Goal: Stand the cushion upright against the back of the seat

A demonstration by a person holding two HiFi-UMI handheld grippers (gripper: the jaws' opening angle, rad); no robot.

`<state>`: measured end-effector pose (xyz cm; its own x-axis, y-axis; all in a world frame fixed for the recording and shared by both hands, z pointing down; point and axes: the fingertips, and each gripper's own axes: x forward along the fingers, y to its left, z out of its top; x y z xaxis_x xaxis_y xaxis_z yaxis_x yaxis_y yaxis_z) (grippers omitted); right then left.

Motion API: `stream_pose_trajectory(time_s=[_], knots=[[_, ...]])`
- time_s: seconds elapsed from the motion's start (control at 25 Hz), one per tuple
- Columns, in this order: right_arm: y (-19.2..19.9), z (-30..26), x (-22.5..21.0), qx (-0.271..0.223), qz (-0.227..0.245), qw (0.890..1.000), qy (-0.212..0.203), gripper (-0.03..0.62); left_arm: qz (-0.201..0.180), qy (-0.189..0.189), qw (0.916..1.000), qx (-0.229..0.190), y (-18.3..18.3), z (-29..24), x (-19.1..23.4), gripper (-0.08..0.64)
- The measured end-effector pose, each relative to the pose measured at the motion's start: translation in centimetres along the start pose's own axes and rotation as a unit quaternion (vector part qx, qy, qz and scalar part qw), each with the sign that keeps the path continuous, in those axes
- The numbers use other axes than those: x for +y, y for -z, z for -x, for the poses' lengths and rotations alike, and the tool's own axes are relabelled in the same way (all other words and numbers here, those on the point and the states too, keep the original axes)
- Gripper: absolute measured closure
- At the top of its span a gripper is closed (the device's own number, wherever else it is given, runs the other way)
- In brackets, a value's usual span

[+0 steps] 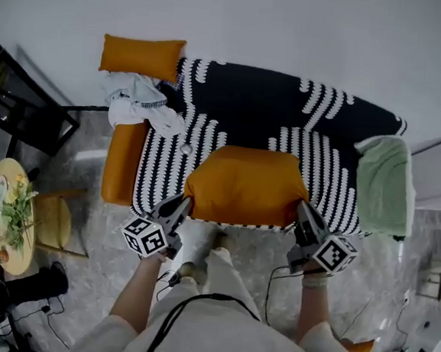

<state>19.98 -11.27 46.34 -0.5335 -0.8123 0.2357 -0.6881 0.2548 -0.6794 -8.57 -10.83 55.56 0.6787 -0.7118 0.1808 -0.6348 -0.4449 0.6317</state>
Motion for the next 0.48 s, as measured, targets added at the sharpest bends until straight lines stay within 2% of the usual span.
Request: stream_pose_trajectory(time_s=[0.24, 0.36, 0.48], knots=[[-3.1, 0.3, 1.9, -0.035, 0.029, 0.999, -0.016, 0.563, -0.009, -0.005, 0.9999, 0.011, 0.0, -2.9, -0.1, 0.495], [-3.2, -0.3, 1.9, -0.029, 0.044, 0.999, -0.013, 0.563, -0.018, -0.035, 0.9991, 0.016, 0.6, -3.5, 1.3, 0.494], [-2.5, -1.1, 1.2, -0.025, 0.039, 0.999, -0.010, 0.563, -0.037, -0.072, 0.9967, -0.006, 0.1, -3.1, 3.2, 0.476]])
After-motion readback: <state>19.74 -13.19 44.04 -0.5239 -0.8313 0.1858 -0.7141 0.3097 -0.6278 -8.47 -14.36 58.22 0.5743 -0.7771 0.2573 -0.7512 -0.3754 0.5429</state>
